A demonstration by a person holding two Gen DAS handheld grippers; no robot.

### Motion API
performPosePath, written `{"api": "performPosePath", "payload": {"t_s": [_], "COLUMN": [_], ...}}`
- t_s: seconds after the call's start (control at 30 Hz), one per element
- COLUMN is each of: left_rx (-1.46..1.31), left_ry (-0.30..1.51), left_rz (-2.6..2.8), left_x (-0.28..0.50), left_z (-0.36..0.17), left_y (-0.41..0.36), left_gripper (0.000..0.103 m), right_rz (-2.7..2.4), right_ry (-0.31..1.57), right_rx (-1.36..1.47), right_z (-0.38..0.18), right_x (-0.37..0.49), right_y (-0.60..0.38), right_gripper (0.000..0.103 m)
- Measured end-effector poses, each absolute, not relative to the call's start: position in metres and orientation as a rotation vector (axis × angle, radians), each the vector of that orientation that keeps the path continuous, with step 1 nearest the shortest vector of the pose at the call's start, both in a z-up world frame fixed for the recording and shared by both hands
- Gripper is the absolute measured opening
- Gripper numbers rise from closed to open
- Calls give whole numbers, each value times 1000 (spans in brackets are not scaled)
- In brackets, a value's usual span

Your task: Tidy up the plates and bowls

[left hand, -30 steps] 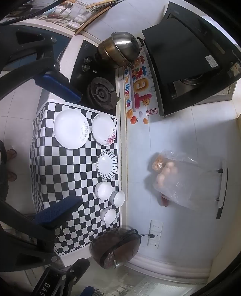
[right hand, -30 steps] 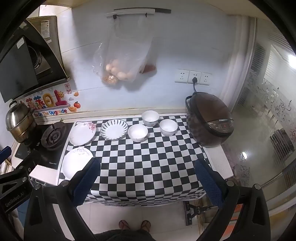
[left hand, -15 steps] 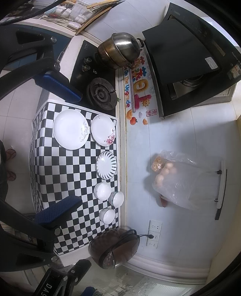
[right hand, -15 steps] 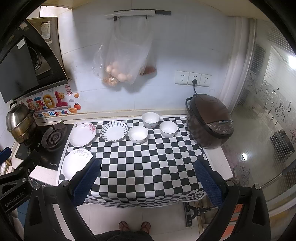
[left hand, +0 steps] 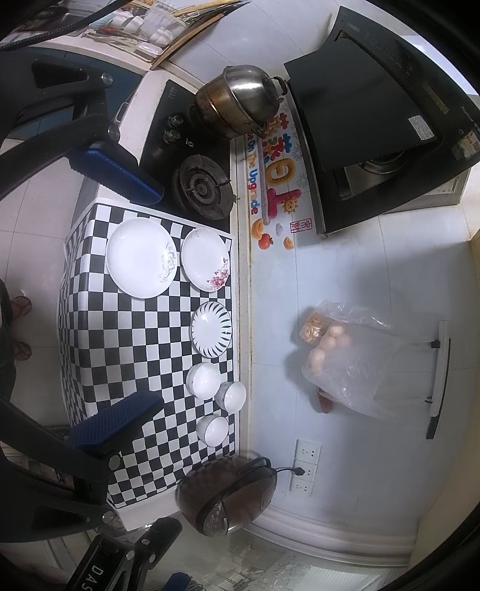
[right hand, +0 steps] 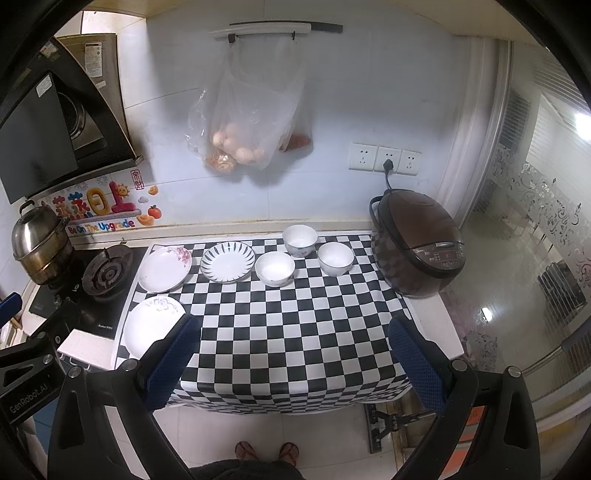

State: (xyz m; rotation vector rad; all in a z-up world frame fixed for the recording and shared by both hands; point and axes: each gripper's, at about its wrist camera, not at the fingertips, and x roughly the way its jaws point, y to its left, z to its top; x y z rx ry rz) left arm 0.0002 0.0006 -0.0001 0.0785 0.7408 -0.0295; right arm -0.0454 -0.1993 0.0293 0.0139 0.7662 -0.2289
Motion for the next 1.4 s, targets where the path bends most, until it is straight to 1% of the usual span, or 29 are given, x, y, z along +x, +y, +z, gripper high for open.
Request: {"api": "performPosePath", "payload": {"t_s": [0.47,1.4], "left_rx": [77,74], "left_ry": [739,734], "left_rz": [-29,-30], "left_x": [3,2], "left_z": [10,10], "left_y": [-5,-5], "left_gripper": [103,103], "right_rz": [-228,-227], "right_ry": [764,761], "right_rx": [15,15], "right_z": [30,34], "right_x": [-46,-47], "right_y": [-198,-198], "right_gripper": [103,103]}}
